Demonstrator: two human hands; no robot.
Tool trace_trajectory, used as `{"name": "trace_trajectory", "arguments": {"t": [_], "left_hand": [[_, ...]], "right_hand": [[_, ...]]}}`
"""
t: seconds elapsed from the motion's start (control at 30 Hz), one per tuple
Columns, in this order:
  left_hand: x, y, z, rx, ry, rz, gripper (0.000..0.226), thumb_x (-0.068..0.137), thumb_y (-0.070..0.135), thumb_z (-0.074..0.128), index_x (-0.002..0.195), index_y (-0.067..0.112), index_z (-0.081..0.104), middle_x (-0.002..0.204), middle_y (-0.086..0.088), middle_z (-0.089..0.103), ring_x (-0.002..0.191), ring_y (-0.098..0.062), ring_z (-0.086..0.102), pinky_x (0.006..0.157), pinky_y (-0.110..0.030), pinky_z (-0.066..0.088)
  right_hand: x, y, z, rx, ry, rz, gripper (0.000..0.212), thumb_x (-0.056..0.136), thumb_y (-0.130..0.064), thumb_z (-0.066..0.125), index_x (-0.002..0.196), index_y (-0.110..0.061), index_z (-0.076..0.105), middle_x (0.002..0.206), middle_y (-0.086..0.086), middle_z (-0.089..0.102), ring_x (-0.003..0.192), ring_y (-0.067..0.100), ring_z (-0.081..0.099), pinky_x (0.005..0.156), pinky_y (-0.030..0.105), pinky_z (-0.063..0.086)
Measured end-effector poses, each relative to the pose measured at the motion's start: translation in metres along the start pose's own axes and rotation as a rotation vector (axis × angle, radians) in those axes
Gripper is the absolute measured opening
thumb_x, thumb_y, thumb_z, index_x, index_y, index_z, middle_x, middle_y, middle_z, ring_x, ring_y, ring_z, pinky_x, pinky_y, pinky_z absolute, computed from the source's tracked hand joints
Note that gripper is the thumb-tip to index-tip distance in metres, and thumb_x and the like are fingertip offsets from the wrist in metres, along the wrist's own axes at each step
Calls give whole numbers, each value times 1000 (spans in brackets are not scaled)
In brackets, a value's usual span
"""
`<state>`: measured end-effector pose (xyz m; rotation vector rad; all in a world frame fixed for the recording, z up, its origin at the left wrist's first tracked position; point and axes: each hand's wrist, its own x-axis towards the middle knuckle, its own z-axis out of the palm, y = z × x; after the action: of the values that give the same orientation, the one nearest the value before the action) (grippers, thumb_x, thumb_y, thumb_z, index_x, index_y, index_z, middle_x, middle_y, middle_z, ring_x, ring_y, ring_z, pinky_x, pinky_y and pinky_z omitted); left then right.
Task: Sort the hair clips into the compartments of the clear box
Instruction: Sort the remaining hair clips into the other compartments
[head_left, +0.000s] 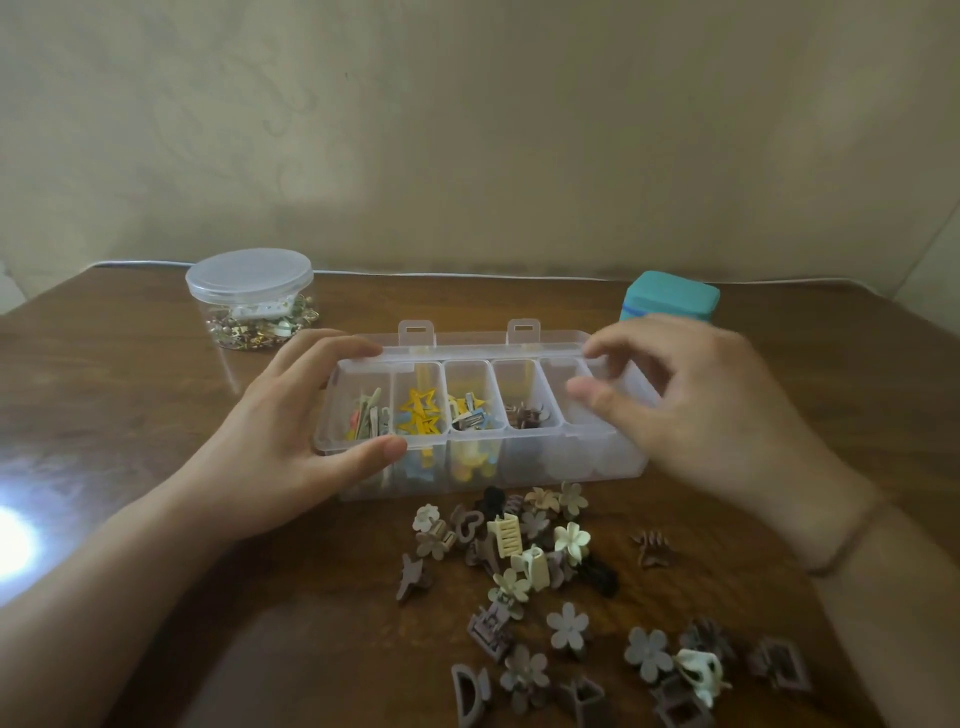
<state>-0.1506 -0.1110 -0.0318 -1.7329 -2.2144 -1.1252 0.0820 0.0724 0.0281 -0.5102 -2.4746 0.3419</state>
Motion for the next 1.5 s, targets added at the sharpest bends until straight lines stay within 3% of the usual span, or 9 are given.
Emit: {"name": "trace_trajectory", "arguments": {"t": [0.07, 0.3, 0.4, 0.6, 0.77, 0.93, 1.17, 1.37, 1.5], "left_hand": [[0, 0, 0, -5, 2, -6, 74, 69, 68, 61, 130, 29, 50, 127, 17, 46, 119, 3, 45, 93, -17, 36], [0, -3, 0, -13, -12, -8, 74, 70, 68, 61, 131, 28, 50, 129, 15, 45, 121, 0, 44, 96, -7, 32], [1, -3, 0, -17, -7, -5, 74, 70, 68, 61, 131, 28, 50, 128, 15, 46, 121, 0, 44, 96, -8, 33], [0, -4, 0, -25, -10, -5, 75, 69, 70, 61, 131, 29, 50, 129, 15, 45, 121, 1, 44, 94, -13, 35], [0, -4, -2, -11, -6, -2, 77, 69, 71, 60, 132, 29, 49, 130, 14, 45, 120, -1, 45, 95, -20, 36], [0, -7, -4, 2, -5, -5, 75, 70, 70, 60, 131, 28, 50, 129, 14, 45, 120, -4, 45, 96, -20, 35], [0, -8, -3, -9, -12, -1, 72, 70, 68, 61, 130, 29, 50, 128, 16, 45, 122, -4, 44, 96, -17, 35], [1, -8, -3, -14, -11, -5, 72, 70, 68, 61, 130, 29, 51, 129, 15, 45, 122, -3, 44, 98, -20, 35], [1, -7, -3, -14, -10, 5, 72, 71, 67, 61, 129, 28, 51, 129, 13, 46, 123, -5, 45, 99, -23, 35]], "right_hand": [[-3, 6, -21, 1, -54, 30, 25, 73, -55, 62, 75, -31, 65, 66, -12, 62, 65, 0, 56, 53, 16, 36], [-15, 0, -17, -338, -899, 140, 18, 79, -50, 70, 89, -44, 56, 86, -16, 58, 80, 2, 56, 66, 21, 46], [-13, 4, -25, -241, -810, 54, 12, 81, -45, 70, 87, -40, 61, 82, -15, 62, 76, 1, 59, 64, 22, 49], [-3, 2, -16, 161, 97, 5, 9, 78, -38, 71, 84, -32, 67, 69, -7, 63, 62, 6, 56, 54, 13, 41], [-6, 1, -14, 26, -63, -43, 16, 79, -46, 63, 92, -37, 65, 66, -14, 60, 67, 5, 58, 57, 18, 42], [-15, -18, -9, -276, -529, -158, 27, 88, -52, 54, 115, -49, 56, 70, -22, 52, 69, -3, 51, 66, 15, 42], [-13, -11, -1, -362, -594, -98, 25, 88, -50, 58, 110, -40, 58, 69, -19, 44, 65, -3, 44, 61, 17, 37], [-8, 2, -20, 56, -14, -9, 23, 77, -50, 64, 93, -34, 68, 59, -10, 62, 63, 5, 60, 56, 24, 48], [-6, 5, -6, -21, 2, 11, 33, 79, -55, 59, 104, -35, 66, 60, -11, 62, 69, 2, 59, 60, 24, 44]]}}
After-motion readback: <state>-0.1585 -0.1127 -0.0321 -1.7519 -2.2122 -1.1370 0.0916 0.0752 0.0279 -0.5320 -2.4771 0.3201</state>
